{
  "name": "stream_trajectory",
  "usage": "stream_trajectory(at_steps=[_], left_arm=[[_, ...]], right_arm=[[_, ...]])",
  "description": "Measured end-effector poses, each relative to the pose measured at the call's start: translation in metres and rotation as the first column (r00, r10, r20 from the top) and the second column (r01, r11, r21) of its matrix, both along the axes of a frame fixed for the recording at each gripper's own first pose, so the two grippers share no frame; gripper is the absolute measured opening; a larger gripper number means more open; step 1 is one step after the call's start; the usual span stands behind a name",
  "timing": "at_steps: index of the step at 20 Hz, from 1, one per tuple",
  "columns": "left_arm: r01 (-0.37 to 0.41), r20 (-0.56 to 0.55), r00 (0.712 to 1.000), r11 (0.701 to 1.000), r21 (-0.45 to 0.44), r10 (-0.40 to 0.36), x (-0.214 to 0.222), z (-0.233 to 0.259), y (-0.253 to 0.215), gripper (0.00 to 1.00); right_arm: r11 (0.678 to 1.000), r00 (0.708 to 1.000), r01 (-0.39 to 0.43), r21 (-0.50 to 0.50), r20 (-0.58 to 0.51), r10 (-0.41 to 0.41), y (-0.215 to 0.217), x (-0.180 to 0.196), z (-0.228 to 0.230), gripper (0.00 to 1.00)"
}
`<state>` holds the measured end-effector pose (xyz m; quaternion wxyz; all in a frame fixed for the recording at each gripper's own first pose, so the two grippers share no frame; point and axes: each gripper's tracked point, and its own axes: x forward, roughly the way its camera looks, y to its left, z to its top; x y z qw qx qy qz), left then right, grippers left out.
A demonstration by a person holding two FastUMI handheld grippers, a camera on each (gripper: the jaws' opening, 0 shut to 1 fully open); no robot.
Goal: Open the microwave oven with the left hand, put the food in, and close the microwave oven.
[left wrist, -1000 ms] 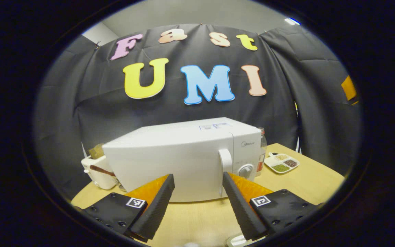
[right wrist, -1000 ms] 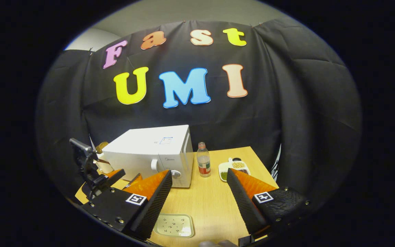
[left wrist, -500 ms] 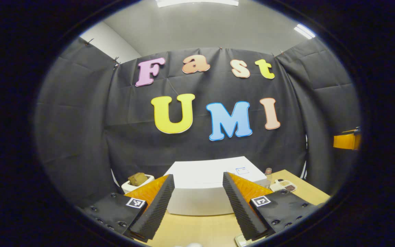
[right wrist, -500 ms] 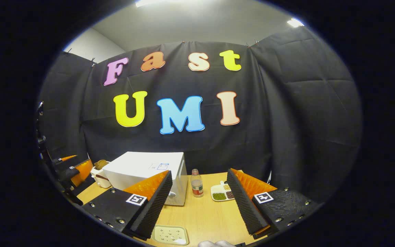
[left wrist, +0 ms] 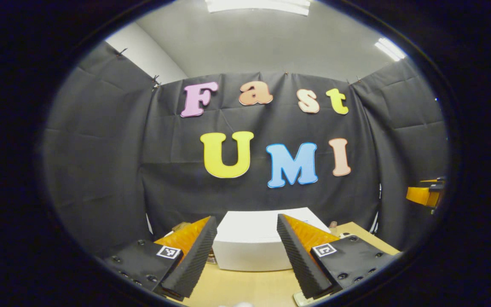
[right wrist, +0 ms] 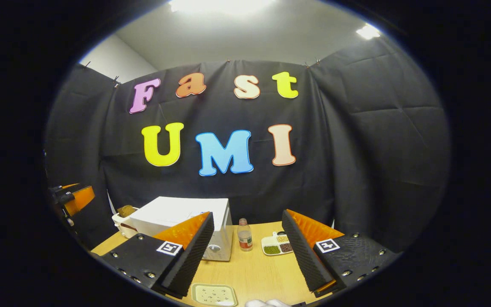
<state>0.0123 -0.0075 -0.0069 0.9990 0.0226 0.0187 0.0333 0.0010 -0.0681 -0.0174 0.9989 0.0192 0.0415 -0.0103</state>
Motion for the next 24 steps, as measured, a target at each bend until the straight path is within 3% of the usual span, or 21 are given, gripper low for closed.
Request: stream_trajectory(at_steps=[3, 4, 24], left_arm=[[0.006, 0.003, 1.0, 1.0, -0.016, -0.006, -0.004, 0.004, 0.003, 0.96], [0.013, 0.007, 1.0, 1.0, -0.026, -0.013, -0.006, 0.006, 0.002, 0.98], [0.025, 0.017, 1.0, 0.999, -0.03, -0.025, -0.01, 0.015, 0.012, 0.95]], right_arm=[[1.0, 1.0, -0.008, -0.01, 0.014, 0.008, 0.008, -0.001, 0.005, 0.93], [1.0, 1.0, -0.009, -0.009, 0.015, 0.009, 0.009, 0.0, 0.005, 0.98], [1.0, 0.999, 0.003, -0.007, 0.049, -0.002, 0.018, -0.005, 0.017, 0.98]])
